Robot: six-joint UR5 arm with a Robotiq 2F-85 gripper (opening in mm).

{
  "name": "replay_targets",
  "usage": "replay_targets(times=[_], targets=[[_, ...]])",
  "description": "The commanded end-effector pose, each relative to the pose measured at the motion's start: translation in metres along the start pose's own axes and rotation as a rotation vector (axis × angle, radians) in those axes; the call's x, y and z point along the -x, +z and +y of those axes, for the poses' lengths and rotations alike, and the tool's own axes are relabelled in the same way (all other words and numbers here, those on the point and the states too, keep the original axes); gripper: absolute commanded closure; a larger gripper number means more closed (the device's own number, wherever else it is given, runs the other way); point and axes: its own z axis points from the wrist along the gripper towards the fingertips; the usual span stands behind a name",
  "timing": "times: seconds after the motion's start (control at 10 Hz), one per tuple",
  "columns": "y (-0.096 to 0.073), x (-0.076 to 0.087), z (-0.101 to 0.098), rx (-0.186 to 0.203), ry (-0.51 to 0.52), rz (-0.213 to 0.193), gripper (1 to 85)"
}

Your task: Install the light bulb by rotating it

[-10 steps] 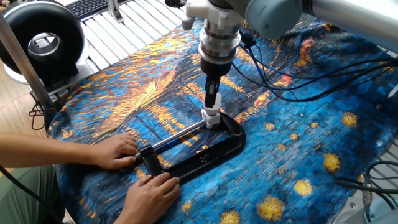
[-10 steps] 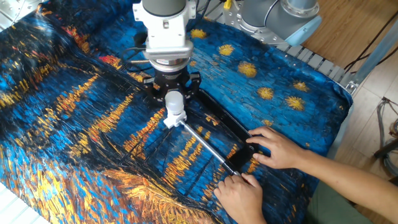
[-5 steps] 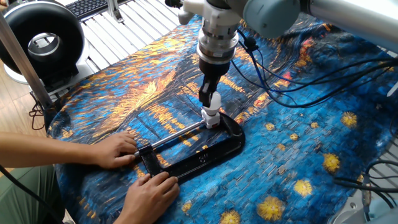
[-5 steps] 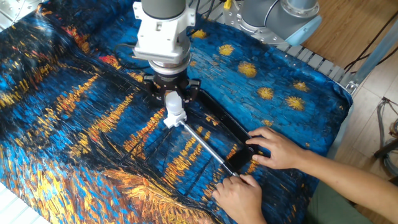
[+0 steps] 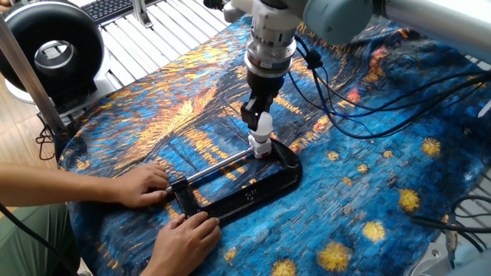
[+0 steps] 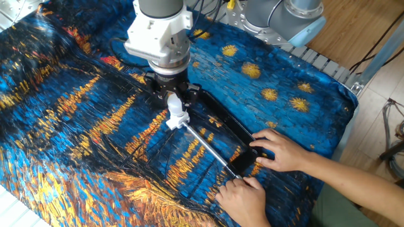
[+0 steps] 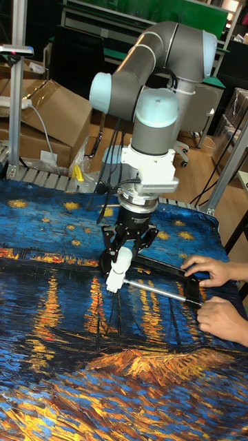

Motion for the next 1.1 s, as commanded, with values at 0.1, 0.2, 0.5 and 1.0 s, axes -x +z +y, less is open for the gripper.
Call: replay_targets(times=[0.1,0.2,0.5,1.0], targets=[[-0.018,-0.024,-0.015,-0.028,-0.045,0.122,29.3],[-0.015,-0.016,-0.014,-0.034,-0.056,0.093,27.3],[-0.022,-0.006,-0.015,-0.09,-0.103,0.093,27.3],[-0.036,0.009,0.025,-0.019,-0.543,0.082,30.0]])
